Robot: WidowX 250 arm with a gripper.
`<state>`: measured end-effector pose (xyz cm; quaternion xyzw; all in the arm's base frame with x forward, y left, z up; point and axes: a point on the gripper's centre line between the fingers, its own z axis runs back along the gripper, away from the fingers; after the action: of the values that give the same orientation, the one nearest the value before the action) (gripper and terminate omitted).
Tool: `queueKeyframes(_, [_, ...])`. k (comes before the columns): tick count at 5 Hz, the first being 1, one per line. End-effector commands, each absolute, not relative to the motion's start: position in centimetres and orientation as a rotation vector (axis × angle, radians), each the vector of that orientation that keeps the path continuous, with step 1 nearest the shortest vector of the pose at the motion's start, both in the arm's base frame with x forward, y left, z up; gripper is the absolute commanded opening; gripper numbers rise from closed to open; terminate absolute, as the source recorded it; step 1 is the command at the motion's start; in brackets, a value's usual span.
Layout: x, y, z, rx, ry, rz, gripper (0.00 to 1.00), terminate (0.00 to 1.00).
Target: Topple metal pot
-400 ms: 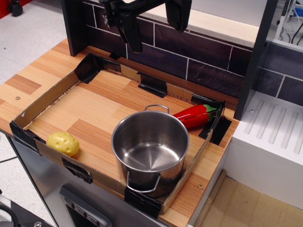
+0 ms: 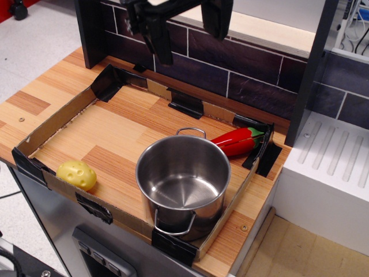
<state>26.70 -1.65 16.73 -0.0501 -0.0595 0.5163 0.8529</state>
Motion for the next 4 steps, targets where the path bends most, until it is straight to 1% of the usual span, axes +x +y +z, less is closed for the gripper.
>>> queueKeyframes(1, [28.6, -1.5, 17.9, -0.179, -0.127, 1.521, 1.00, 0.00])
queueKeyframes(2, [28.7, -1.0, 16.8, -0.171, -0.216, 1.763, 1.00, 0.00])
queueKeyframes(3, [28.3, -0.6, 14.8, -0.042, -0.196, 1.957, 1.00, 0.00])
queueKeyframes(4, [28.1, -0.3, 13.1, 0.043, -0.139, 2.075, 1.00, 0.00])
